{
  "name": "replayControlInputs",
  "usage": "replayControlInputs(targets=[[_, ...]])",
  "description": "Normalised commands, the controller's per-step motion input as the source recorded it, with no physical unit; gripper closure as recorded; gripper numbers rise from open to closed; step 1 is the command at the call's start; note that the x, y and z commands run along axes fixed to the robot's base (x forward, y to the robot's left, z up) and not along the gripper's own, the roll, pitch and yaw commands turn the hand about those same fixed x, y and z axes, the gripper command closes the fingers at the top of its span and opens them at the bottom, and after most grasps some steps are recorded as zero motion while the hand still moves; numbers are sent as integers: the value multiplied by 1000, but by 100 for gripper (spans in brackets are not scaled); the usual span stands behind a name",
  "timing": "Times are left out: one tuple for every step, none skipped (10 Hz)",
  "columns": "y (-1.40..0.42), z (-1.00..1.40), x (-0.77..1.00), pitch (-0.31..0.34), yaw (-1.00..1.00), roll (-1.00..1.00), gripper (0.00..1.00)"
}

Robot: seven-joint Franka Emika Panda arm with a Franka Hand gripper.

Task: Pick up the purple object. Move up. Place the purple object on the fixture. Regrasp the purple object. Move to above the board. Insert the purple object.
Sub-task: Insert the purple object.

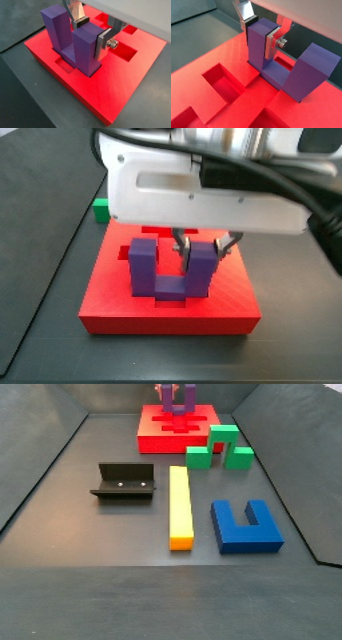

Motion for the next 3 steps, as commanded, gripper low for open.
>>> replayControlInputs(targets=[[-9,0,-189,-67,0,0,100],[0,-20,-97,-7,0,16,100],[0,-46,0,0,0,14,100]])
